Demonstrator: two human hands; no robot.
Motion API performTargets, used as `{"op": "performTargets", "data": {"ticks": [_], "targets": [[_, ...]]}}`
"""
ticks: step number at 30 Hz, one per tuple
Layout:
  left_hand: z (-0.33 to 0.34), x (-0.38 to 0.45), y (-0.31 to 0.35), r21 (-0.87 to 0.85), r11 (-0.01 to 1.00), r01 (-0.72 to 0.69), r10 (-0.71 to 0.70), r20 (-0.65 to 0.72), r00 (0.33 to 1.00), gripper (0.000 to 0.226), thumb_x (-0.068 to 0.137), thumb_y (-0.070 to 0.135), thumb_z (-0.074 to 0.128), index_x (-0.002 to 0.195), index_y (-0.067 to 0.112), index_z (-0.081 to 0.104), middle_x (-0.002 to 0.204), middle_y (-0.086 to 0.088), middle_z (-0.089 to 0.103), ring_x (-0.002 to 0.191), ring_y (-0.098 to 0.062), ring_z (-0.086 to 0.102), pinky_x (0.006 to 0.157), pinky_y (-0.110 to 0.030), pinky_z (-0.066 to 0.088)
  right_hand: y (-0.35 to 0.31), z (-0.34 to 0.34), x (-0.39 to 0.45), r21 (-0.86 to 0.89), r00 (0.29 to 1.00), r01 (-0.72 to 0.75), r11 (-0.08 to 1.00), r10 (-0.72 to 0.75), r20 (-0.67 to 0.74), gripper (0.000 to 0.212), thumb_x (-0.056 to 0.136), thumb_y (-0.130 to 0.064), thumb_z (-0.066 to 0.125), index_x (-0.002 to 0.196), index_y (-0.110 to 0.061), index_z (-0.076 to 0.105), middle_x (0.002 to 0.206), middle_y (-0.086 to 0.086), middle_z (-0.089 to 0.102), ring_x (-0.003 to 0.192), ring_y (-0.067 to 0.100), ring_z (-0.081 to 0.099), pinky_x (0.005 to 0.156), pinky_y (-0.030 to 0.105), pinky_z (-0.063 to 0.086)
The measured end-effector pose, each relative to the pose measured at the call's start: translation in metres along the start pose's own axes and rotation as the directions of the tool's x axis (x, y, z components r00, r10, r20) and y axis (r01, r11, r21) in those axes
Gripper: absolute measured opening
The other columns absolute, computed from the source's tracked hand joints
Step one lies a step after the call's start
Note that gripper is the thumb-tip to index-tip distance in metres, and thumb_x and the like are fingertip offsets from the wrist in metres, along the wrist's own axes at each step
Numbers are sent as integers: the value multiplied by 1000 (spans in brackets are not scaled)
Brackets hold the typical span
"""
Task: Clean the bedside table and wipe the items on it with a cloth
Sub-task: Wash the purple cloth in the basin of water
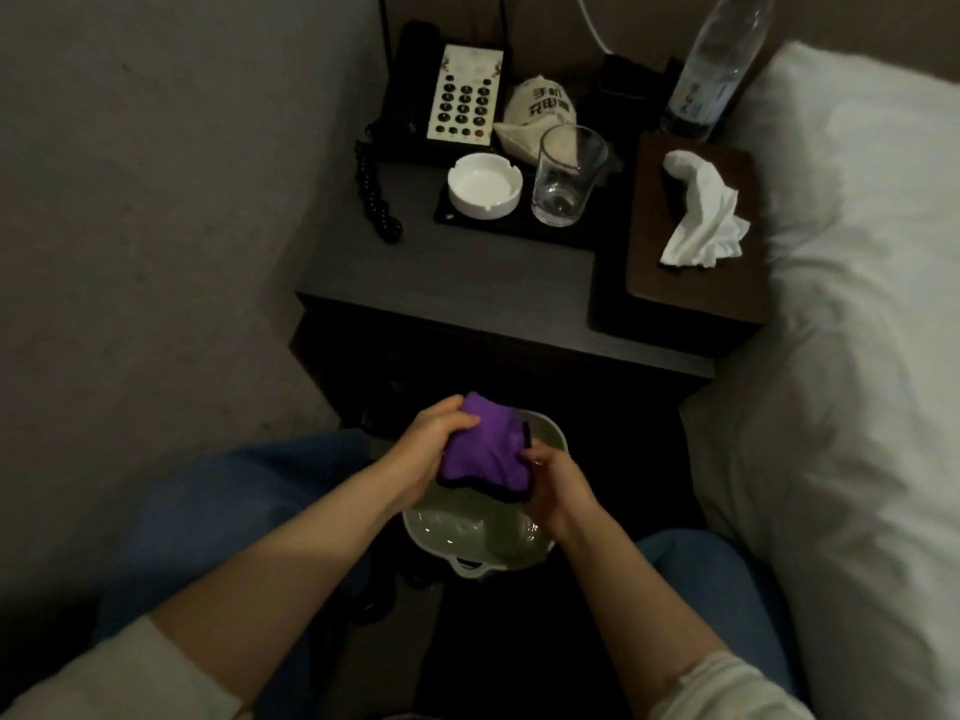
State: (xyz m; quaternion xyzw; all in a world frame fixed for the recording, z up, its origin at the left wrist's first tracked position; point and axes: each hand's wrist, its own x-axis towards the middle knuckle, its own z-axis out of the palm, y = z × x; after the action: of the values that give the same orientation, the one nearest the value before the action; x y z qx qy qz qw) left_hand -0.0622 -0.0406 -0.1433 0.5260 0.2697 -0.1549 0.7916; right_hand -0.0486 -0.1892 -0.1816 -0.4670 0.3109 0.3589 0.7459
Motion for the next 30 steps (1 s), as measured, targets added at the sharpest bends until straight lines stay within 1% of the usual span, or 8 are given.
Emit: {"op": "performTargets", "data": {"ticks": [7,11,13,15,19,21,26,30], "targets": [[-7,2,-24,441,897,11,53,-131,990,48,86,-14,44,130,4,51,114,-13,60,102,-25,58,83,-29,45,1,3,-10,-342,995,10,939,-43,-88,25,92,-4,42,108,-17,58,97,7,63,74,18,57,50,19,43],[2,-5,-35,669,743,-19,-14,45,999,63,84,-13,53,143,6,42,155,-8,20,143,-27,23,115,-32,25,8,11,-12,-333,999,-10,943,-3,-38,28,96,-35,51,117,-20,60,109,5,67,88,18,63,58,23,45],[5,-10,-36,652,758,-26,-72,123,990,65,84,-16,49,144,6,40,158,0,16,143,-23,22,116,-33,26,12,14,-10,-306,996,22,952,-47,-77,32,92,-34,60,117,-14,61,109,10,67,93,23,64,64,28,48],[2,-11,-33,561,828,5,-99,138,985,57,83,-20,44,136,1,49,150,0,35,136,-21,36,111,-30,34,14,14,-6,-292,980,49,955,-102,-168,28,91,-25,63,113,-8,59,98,12,66,83,23,63,63,31,47],[-10,-4,-29,463,886,37,10,-99,995,43,90,-14,41,123,5,60,130,-10,57,106,-18,59,78,-22,51,14,8,0,-219,967,4,976,-60,-249,13,95,-9,52,108,-13,54,83,10,61,66,23,58,57,30,44],[-16,1,-30,480,876,56,43,-192,981,37,96,-4,44,129,7,56,131,-14,56,107,-20,58,85,-27,48,12,6,-3,-173,974,-28,984,-11,-225,15,97,-9,48,110,-14,52,76,8,59,58,18,58,51,26,44],[-12,-6,-29,229,870,436,-417,-131,900,39,99,48,40,122,21,54,111,-7,65,92,-22,63,86,-33,44,5,5,-5,10,986,-91,996,91,-140,14,97,-11,44,107,-10,53,72,3,65,63,17,63,52,25,50],[-9,-6,-20,323,851,413,-429,-23,903,41,98,45,43,130,20,49,122,-13,64,88,-25,66,86,-31,48,2,7,-2,-112,969,-110,988,82,-232,18,99,-7,41,114,-5,50,81,9,58,67,20,54,56,30,44]]}}
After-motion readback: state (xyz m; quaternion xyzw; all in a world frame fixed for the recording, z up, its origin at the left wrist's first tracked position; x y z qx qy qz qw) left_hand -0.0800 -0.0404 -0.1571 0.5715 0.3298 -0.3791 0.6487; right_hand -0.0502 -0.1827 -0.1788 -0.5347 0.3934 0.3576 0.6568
